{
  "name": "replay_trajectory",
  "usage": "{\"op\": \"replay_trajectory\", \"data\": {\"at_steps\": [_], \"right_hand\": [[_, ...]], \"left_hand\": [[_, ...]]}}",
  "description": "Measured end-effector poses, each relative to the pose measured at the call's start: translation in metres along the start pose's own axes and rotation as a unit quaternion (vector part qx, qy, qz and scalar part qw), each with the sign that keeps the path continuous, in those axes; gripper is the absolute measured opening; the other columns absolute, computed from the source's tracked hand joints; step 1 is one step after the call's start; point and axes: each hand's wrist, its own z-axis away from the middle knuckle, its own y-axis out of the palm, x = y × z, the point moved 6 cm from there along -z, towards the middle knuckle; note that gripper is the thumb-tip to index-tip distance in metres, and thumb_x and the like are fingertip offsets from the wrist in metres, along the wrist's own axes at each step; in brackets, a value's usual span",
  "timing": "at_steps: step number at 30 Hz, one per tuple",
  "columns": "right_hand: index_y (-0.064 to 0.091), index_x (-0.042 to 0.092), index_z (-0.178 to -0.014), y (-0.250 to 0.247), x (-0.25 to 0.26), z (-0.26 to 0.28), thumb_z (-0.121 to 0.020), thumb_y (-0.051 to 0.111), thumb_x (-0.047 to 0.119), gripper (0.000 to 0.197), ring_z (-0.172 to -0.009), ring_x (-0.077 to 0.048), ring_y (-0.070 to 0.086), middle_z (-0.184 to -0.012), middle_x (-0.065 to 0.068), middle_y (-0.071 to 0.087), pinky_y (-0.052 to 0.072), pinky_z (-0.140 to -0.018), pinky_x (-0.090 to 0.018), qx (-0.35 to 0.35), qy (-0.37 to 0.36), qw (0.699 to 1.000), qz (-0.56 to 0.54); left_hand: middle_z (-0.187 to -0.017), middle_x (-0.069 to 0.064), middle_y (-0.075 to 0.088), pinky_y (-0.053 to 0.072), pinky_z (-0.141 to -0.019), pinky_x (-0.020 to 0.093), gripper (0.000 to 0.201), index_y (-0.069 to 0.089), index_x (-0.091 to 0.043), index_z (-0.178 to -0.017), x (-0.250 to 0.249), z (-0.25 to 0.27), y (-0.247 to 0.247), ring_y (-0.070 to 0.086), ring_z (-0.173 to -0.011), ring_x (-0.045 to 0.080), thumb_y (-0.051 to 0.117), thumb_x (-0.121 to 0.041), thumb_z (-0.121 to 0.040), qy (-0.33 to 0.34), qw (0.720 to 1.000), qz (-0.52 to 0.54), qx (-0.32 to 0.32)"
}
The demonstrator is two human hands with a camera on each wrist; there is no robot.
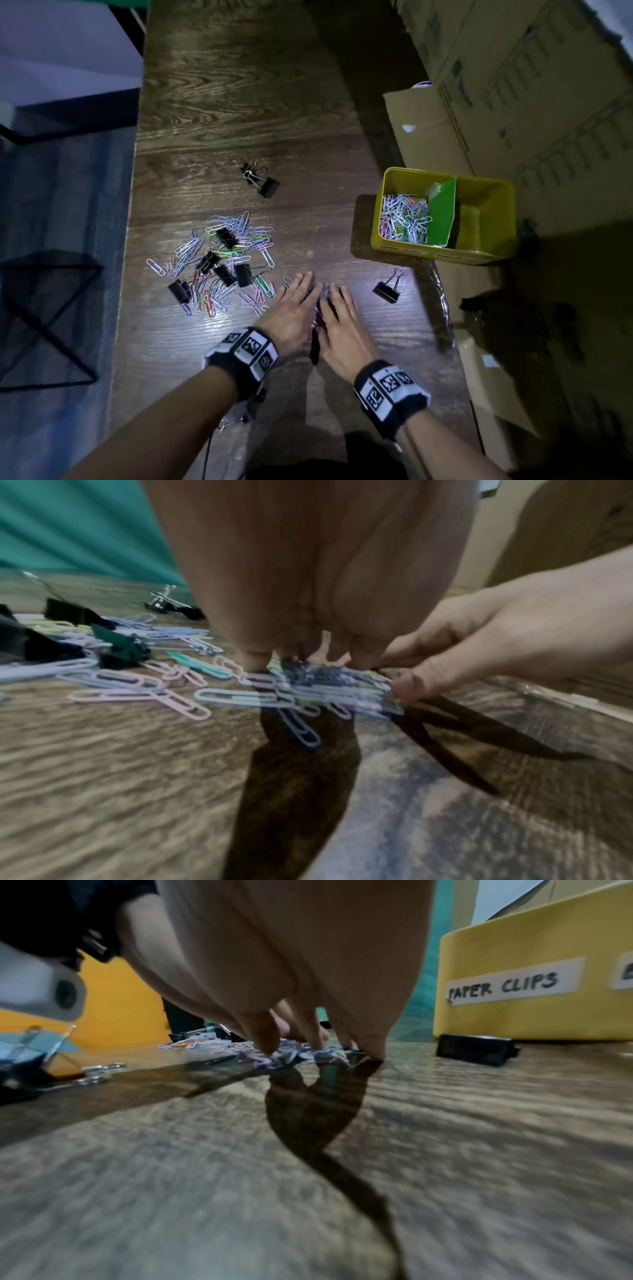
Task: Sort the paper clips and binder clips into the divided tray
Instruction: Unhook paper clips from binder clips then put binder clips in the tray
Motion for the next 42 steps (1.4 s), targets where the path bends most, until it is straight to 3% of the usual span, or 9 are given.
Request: {"op": "replay_trajectory", "data": {"at_steps": [5, 8, 12, 23, 25, 29, 33, 36, 42], "right_hand": [[0.009, 0.016, -0.151, -0.012, 0.000, 0.006, -0.094, 0.047, 0.040, 0.072, -0.145, -0.023, -0.015, -0.159, -0.009, -0.009, 0.001, -0.120, -0.042, -0.002, -0.021, 0.999, -0.027], [0.004, 0.016, -0.151, -0.010, 0.003, 0.002, -0.092, 0.047, 0.048, 0.080, -0.144, -0.027, -0.017, -0.158, -0.010, -0.012, -0.002, -0.119, -0.044, 0.029, -0.014, 0.999, -0.008], [0.003, 0.014, -0.150, -0.002, 0.006, 0.006, -0.090, 0.054, 0.039, 0.083, -0.144, -0.028, -0.016, -0.158, -0.011, -0.012, 0.000, -0.119, -0.046, 0.042, -0.018, 0.999, 0.013], [0.008, 0.016, -0.150, -0.001, 0.002, 0.010, -0.089, 0.059, 0.037, 0.083, -0.145, -0.027, -0.015, -0.158, -0.010, -0.012, -0.002, -0.119, -0.042, 0.046, -0.029, 0.998, 0.025], [0.009, 0.016, -0.150, -0.003, 0.000, 0.011, -0.088, 0.061, 0.036, 0.083, -0.145, -0.025, -0.015, -0.158, -0.009, -0.011, -0.001, -0.118, -0.041, 0.046, -0.031, 0.998, 0.019], [0.006, 0.019, -0.150, -0.017, -0.003, 0.006, -0.082, 0.067, 0.043, 0.094, -0.145, -0.025, -0.010, -0.158, -0.005, -0.004, 0.011, -0.118, -0.043, 0.002, -0.014, 1.000, -0.019], [0.012, 0.019, -0.148, -0.027, -0.002, -0.010, -0.064, 0.075, 0.058, 0.112, -0.135, -0.030, 0.019, -0.147, -0.011, 0.020, 0.030, -0.108, -0.045, -0.018, 0.033, 0.999, 0.025], [0.026, 0.017, -0.144, -0.028, 0.003, -0.016, -0.065, 0.078, 0.049, 0.100, -0.125, -0.030, 0.030, -0.134, -0.012, 0.030, 0.038, -0.101, -0.043, 0.001, 0.038, 0.998, 0.040], [0.051, 0.007, -0.129, -0.032, 0.005, -0.010, -0.083, 0.065, 0.006, 0.048, -0.119, -0.034, 0.047, -0.131, -0.015, 0.041, 0.043, -0.100, -0.042, 0.022, 0.047, 0.998, -0.034]], "left_hand": [[-0.154, 0.017, 0.014, 0.022, -0.114, 0.052, 0.061, 0.023, -0.009, -0.145, 0.030, 0.007, -0.030, 0.014, -0.143, 0.031, 0.045, 0.000, -0.088, 0.014, 0.987, 0.048, -0.155], [-0.156, 0.013, -0.007, 0.005, -0.118, 0.047, 0.064, 0.005, -0.015, -0.148, 0.044, 0.000, -0.026, -0.005, -0.144, 0.027, 0.036, -0.007, -0.093, -0.048, 0.996, 0.007, -0.074], [-0.155, 0.005, -0.018, -0.003, -0.115, 0.042, 0.078, -0.001, -0.016, -0.148, 0.013, 0.001, -0.010, -0.015, -0.143, 0.023, 0.038, 0.002, -0.082, 0.013, 0.999, -0.049, -0.019], [-0.157, 0.002, -0.006, 0.000, -0.115, 0.046, 0.077, 0.004, -0.017, -0.148, 0.082, -0.003, -0.048, -0.007, -0.144, 0.018, 0.037, 0.005, -0.083, -0.072, 0.994, -0.077, -0.028], [-0.157, 0.008, 0.002, 0.007, -0.116, 0.047, 0.076, 0.009, -0.014, -0.148, 0.078, -0.001, -0.061, 0.003, -0.145, 0.024, 0.039, 0.005, -0.081, -0.084, 0.991, -0.071, -0.072], [-0.126, 0.015, 0.048, 0.048, -0.091, 0.046, 0.052, 0.039, -0.014, -0.137, 0.030, 0.023, -0.067, 0.052, -0.109, 0.033, 0.051, -0.013, -0.086, -0.021, 0.981, -0.046, -0.186], [-0.135, 0.013, 0.034, 0.042, -0.094, 0.044, 0.074, 0.025, -0.028, -0.140, 0.020, 0.022, -0.032, 0.042, -0.119, 0.035, 0.058, -0.054, -0.079, -0.114, 0.988, -0.084, -0.056], [-0.134, 0.015, 0.034, 0.038, -0.101, 0.046, 0.076, 0.031, -0.029, -0.137, 0.019, 0.013, -0.018, 0.040, -0.117, 0.039, 0.067, -0.051, -0.073, -0.152, 0.986, -0.055, -0.050], [-0.118, 0.011, 0.053, 0.043, -0.091, 0.036, 0.043, 0.058, -0.017, -0.118, 0.001, 0.008, -0.015, 0.056, -0.107, 0.032, 0.070, -0.013, -0.077, -0.138, 0.982, 0.076, -0.107]]}}
